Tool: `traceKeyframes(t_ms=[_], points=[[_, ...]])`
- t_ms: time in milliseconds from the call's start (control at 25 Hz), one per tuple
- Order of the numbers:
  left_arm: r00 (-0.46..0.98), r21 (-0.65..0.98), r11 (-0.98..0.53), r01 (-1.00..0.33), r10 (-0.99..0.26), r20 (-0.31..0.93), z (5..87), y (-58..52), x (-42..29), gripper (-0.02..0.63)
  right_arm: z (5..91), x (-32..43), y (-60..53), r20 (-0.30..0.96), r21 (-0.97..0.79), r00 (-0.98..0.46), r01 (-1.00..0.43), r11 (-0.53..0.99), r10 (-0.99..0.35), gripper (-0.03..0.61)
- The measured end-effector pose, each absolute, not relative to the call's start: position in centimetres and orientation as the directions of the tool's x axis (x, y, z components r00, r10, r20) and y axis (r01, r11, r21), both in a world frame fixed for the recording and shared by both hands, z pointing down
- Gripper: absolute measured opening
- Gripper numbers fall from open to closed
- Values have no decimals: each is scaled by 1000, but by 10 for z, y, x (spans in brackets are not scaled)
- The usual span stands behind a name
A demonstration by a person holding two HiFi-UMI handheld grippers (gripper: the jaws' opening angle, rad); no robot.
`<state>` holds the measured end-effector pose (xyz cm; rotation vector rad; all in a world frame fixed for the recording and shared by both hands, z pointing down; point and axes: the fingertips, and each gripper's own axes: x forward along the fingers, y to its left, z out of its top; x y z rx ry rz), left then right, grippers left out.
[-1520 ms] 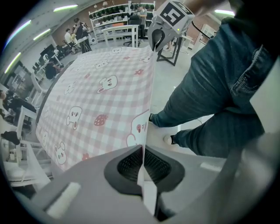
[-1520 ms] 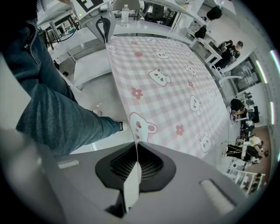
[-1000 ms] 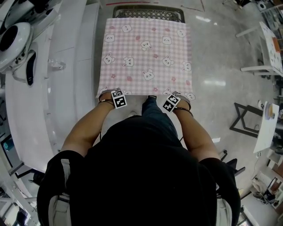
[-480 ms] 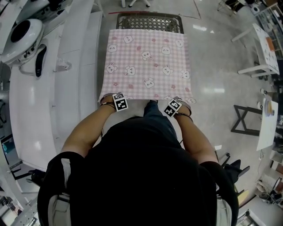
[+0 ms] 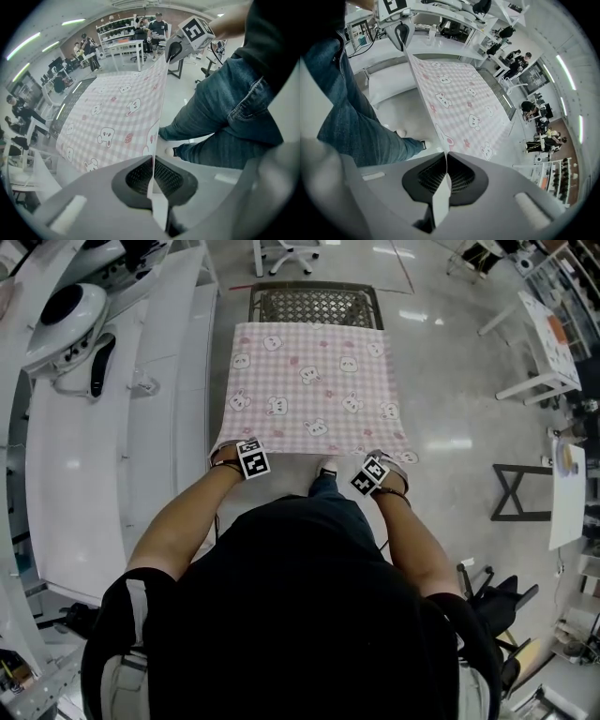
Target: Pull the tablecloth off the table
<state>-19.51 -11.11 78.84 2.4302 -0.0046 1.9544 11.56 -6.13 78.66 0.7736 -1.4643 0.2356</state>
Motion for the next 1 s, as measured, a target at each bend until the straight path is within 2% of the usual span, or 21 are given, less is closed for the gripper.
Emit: traceKeyframes(t_ms=[520,1000], points=[[281,14,-993,-113,-19,960,739,-87,-193,2,741,119,-40,920,357,99,-612,706,-379,29],[270,-63,-981,-182,-112,956,682,-58,-167,2,694,144,-3,885,387,22,-588,710,-465,29]])
